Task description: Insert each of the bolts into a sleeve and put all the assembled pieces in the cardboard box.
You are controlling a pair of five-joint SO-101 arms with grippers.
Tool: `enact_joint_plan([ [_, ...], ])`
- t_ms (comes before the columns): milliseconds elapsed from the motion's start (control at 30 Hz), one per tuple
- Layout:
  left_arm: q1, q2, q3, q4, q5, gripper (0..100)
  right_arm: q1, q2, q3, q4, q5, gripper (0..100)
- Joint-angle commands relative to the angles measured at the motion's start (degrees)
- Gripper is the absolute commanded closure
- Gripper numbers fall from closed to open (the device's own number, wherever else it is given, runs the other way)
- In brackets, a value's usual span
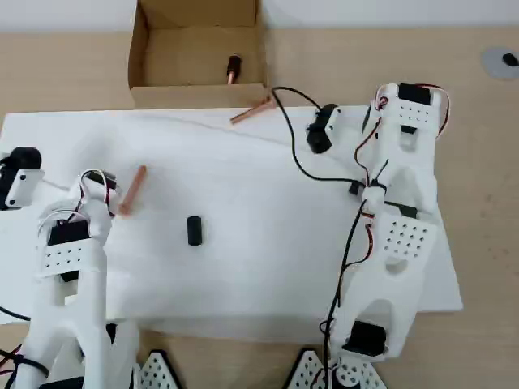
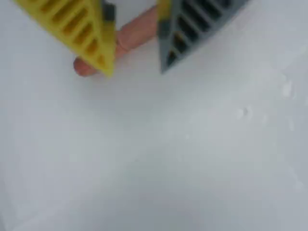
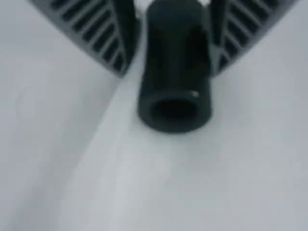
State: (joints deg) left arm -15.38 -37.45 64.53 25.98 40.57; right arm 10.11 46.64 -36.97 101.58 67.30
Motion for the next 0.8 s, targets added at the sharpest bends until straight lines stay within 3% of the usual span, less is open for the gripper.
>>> enact_joint_plan([
  [0,-0.6,0.0,-0.7,0.2,-1.0,92,0.3,-0.8,-0.7,1.0,-2.1,98.9],
  [100,-0.1,0.0,-0.7,0.3,-4.0,93,0.3,-4.3,-1.6,1.0,-4.1,98.9],
  [533,0.0,0.0,-0.5,0.4,-4.2,93,0.0,-34.2,4.5,1.0,-6.2,98.7],
  [767,-0.4,-2.8,-4.3,10.4,-4.3,93,0.0,-36.3,17.5,0.9,-4.8,98.8],
])
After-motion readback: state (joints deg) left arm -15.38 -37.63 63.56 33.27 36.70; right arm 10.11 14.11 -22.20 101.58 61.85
